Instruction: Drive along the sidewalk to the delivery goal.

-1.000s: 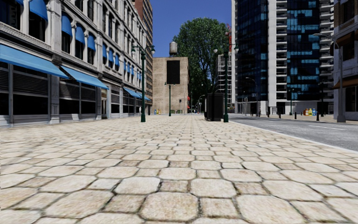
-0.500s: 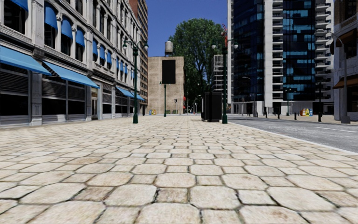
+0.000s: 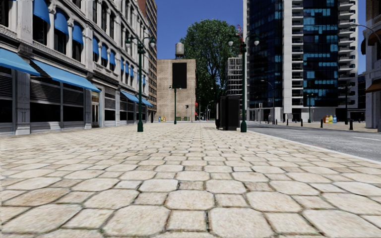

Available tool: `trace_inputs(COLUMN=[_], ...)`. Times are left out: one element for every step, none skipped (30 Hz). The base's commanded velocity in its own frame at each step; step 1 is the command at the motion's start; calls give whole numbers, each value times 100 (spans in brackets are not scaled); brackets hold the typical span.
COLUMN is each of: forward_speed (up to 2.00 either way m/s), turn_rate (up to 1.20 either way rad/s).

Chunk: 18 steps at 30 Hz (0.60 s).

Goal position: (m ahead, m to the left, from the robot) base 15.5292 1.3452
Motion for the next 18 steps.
trace_inputs(forward_speed=[200,200,200,200,200,200,200,200,200,200,200,200,200,200,200,200,200,200], turn_rate=[0,0,0,0,0,0,0,0,0,0,0,0,0,0,0,0,0,0])
